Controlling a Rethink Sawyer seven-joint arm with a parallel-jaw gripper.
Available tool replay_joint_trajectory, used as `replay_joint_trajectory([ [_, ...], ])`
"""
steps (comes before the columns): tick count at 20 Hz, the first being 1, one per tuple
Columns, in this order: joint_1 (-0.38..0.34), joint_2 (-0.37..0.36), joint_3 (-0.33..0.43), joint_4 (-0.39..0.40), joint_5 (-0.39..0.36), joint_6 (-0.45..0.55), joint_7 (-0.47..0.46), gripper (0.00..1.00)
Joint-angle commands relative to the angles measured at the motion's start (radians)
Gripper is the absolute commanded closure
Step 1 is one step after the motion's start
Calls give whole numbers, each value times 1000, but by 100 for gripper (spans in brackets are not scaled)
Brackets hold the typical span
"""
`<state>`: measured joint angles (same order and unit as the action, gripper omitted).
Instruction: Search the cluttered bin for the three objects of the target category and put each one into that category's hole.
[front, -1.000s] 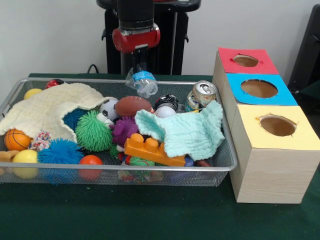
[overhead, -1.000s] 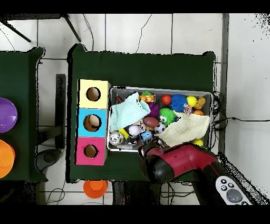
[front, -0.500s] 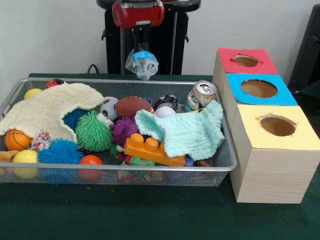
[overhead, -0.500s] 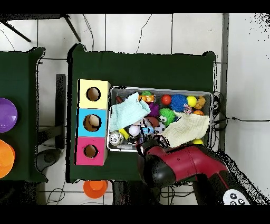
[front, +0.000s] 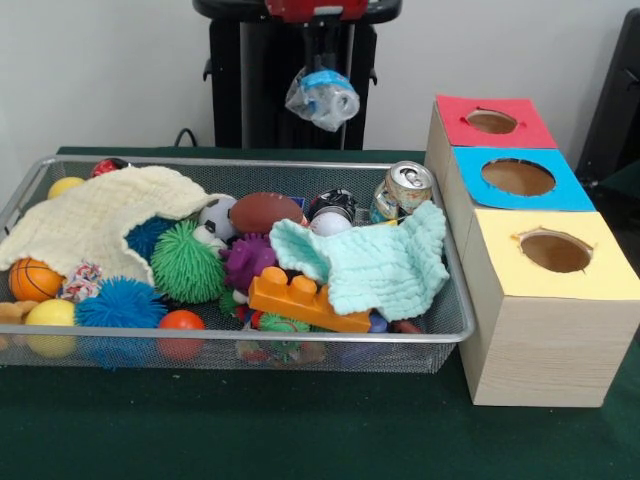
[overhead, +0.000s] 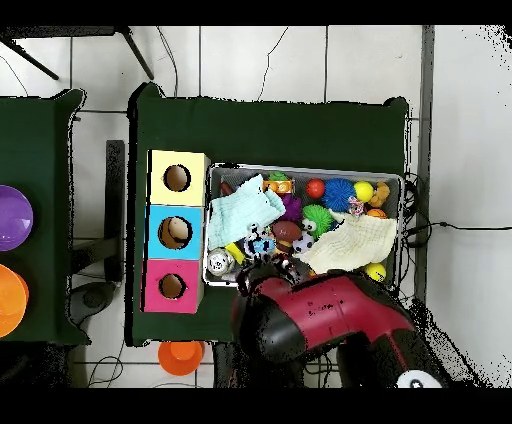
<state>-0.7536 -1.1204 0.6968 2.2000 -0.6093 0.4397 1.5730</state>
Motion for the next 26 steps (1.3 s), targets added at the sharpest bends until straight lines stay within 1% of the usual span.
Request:
replay_joint_trajectory([
  [1,107,-34,10,-1,19,165,-8,100],
  [5,214,-46,-31,-59,21,247,57,100],
  [6,253,-45,-44,-82,21,276,86,100],
  [10,378,-17,-94,-160,11,347,190,100],
  [12,430,-12,-115,-189,12,379,226,100],
  [16,513,-20,-149,-231,26,428,264,100],
  [19,556,-7,-179,-259,18,444,284,100],
  [23,608,32,-234,-316,-46,471,304,100],
  [26,658,73,-277,-379,-105,517,326,100],
])
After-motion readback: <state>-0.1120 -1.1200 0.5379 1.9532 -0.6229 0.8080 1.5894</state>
